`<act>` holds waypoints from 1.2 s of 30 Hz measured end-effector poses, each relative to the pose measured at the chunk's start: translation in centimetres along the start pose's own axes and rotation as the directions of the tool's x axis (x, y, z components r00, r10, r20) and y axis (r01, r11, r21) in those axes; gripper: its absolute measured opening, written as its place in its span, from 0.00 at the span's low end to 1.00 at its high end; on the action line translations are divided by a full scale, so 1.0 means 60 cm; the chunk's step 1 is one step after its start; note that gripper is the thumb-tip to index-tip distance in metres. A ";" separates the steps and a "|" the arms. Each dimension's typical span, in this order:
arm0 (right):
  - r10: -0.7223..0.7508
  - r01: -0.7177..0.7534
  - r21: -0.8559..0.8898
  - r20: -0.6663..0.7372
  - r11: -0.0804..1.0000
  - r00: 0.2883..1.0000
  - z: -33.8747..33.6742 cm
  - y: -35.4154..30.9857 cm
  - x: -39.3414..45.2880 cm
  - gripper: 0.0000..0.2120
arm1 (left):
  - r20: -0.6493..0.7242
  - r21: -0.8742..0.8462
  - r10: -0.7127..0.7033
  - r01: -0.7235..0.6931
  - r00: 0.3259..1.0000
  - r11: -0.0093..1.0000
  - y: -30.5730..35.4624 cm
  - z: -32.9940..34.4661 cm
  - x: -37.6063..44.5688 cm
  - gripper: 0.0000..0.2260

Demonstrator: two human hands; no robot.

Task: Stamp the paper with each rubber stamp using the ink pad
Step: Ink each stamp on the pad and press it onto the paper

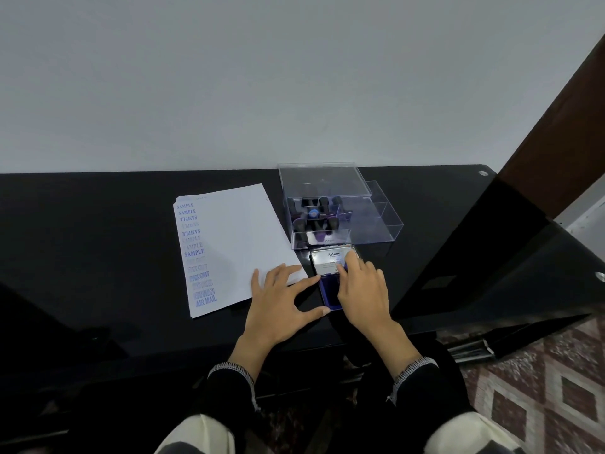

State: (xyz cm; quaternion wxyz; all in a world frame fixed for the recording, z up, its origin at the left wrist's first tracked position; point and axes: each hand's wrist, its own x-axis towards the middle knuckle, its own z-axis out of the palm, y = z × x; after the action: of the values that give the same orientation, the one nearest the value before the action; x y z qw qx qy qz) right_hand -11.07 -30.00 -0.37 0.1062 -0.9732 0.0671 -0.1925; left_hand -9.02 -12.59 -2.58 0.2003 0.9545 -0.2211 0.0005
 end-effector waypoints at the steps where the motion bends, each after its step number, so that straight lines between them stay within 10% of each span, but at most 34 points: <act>1: 0.017 -0.017 0.019 -0.018 1.000 1.000 0.003 0.001 -0.006 0.06 | -0.004 -0.003 0.001 -0.001 1.000 1.000 -0.001 0.001 0.000 0.33; 18: -0.016 0.001 0.065 0.220 0.998 0.975 -0.022 -0.007 0.041 0.06 | -0.006 -0.008 0.006 -0.006 1.000 1.000 0.001 -0.001 0.000 0.34; 36: 0.064 -0.057 0.161 -0.042 0.985 0.997 0.006 0.003 -0.040 0.08 | -0.019 -0.008 0.002 -0.003 1.000 1.000 0.000 0.000 0.000 0.32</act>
State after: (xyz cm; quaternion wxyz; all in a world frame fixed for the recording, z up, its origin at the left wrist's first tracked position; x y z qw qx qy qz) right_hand -13.16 -29.72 -1.58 0.1882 -0.9542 0.0834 -0.2170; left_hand -9.05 -12.60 -2.61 0.2064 0.9533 -0.2203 0.0091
